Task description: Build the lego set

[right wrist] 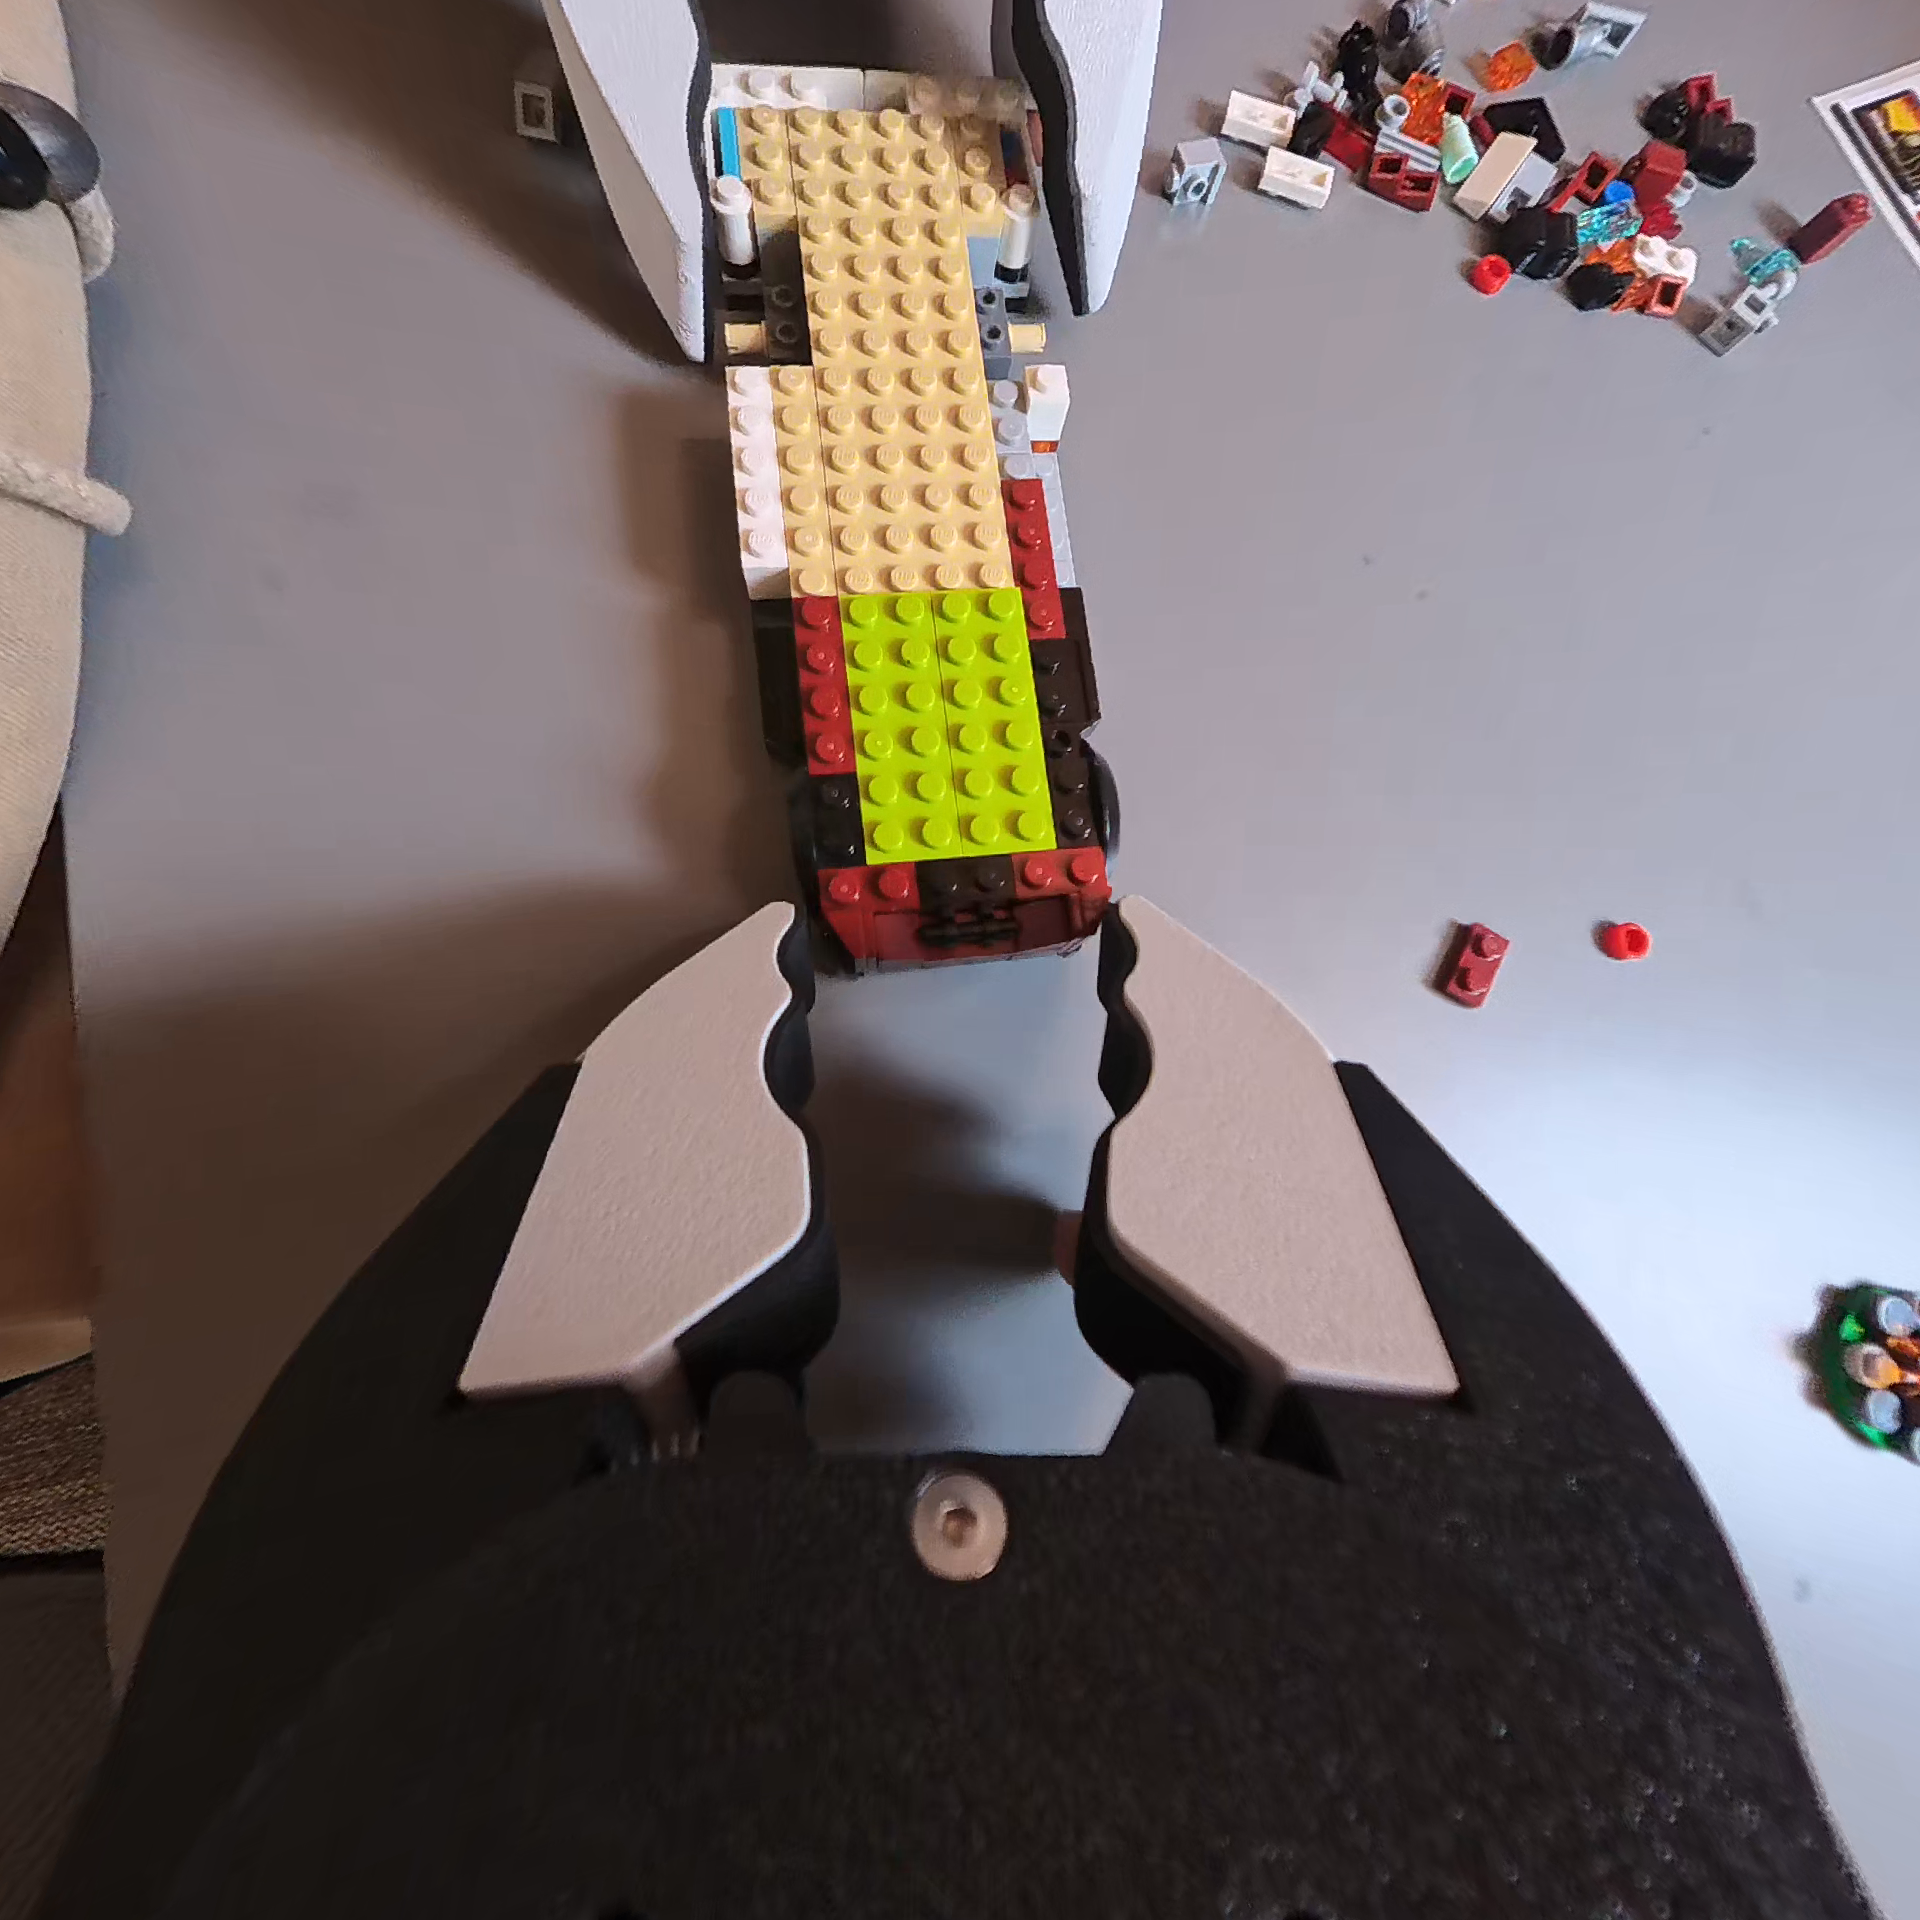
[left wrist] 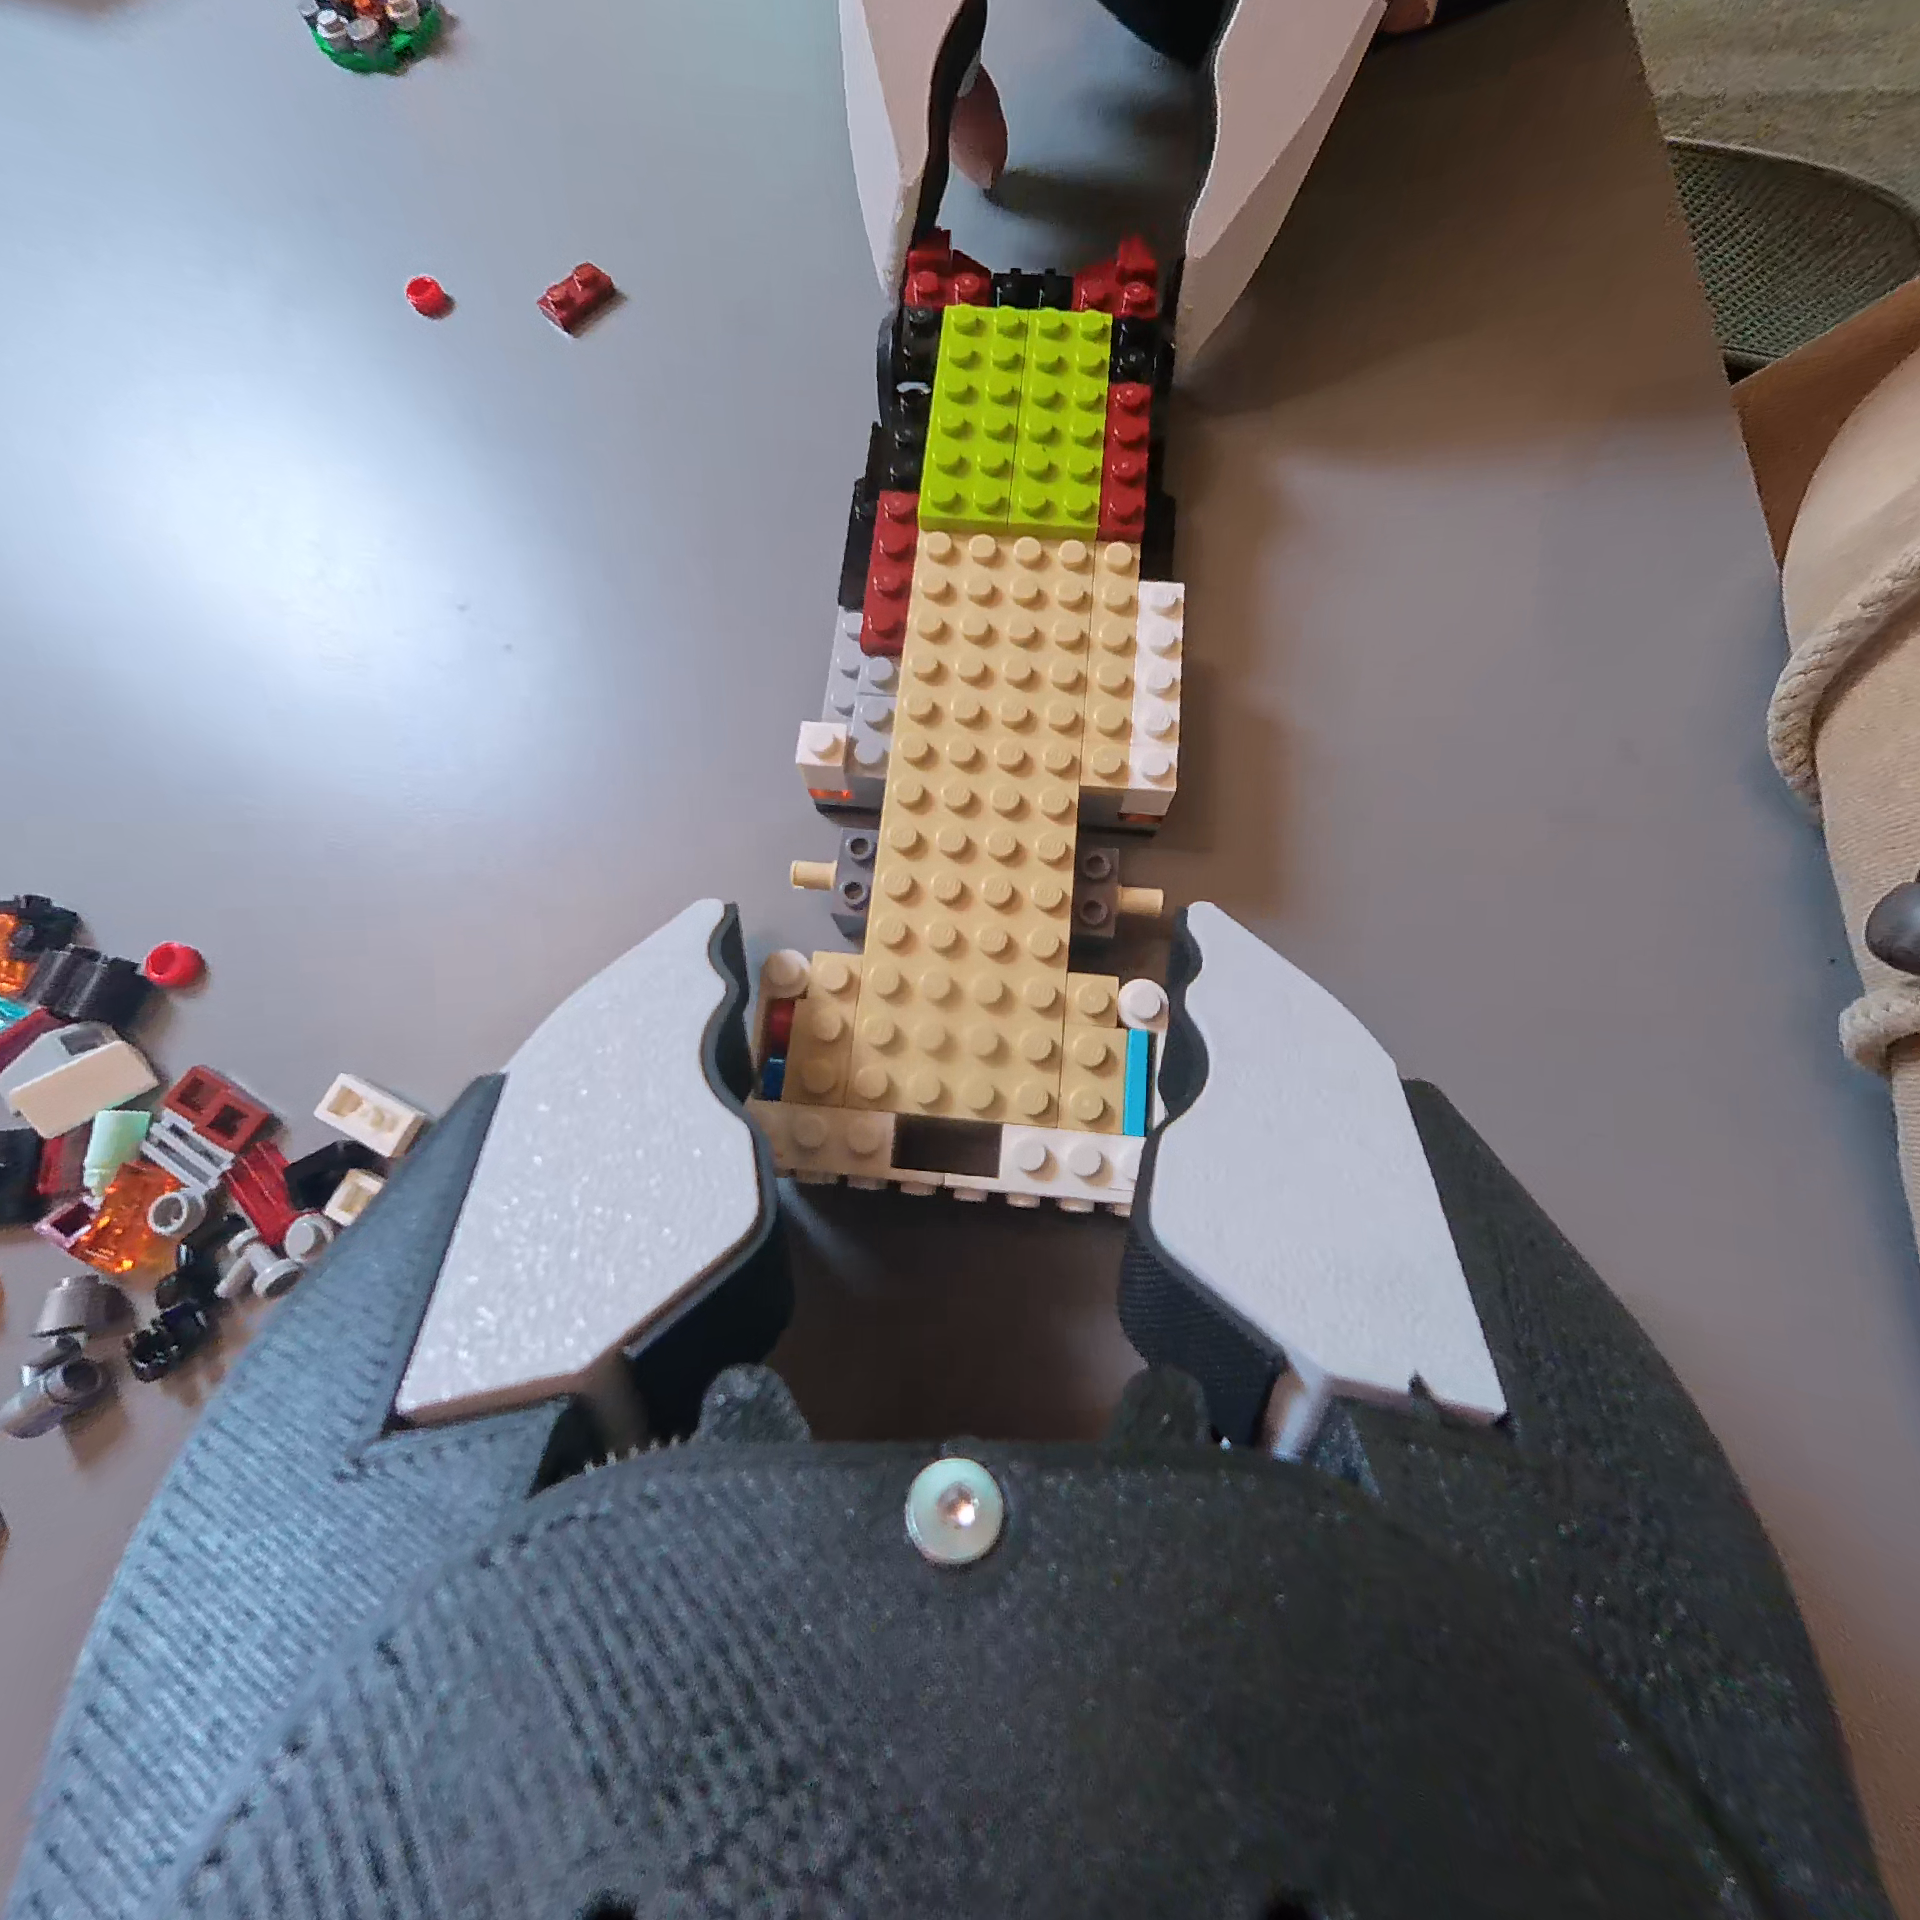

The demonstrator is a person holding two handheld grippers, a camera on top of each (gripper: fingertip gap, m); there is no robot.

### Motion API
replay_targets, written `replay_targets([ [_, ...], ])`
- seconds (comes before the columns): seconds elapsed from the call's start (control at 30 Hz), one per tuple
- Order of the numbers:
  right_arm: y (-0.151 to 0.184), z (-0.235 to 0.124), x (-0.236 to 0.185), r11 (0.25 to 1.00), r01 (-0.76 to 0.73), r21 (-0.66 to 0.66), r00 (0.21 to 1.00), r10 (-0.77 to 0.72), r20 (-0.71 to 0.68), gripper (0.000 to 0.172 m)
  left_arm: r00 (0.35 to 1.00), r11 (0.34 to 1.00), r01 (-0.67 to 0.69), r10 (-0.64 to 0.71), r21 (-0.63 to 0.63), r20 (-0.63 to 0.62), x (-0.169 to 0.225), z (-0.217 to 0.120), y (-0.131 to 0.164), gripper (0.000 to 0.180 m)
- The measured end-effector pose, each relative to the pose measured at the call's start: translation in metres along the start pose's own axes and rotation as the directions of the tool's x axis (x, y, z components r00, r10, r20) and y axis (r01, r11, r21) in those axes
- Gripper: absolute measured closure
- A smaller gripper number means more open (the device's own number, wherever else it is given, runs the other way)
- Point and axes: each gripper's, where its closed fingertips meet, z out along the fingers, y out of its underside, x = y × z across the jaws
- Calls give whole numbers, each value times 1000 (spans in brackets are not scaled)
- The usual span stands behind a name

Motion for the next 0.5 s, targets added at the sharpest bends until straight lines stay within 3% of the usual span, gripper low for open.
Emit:
replay_targets([
  [0.5,-2,3,6,1000,7,-11,1000,-7,15,119,1000,1000,-2,1,25,12,-3,-2,1,103],
])
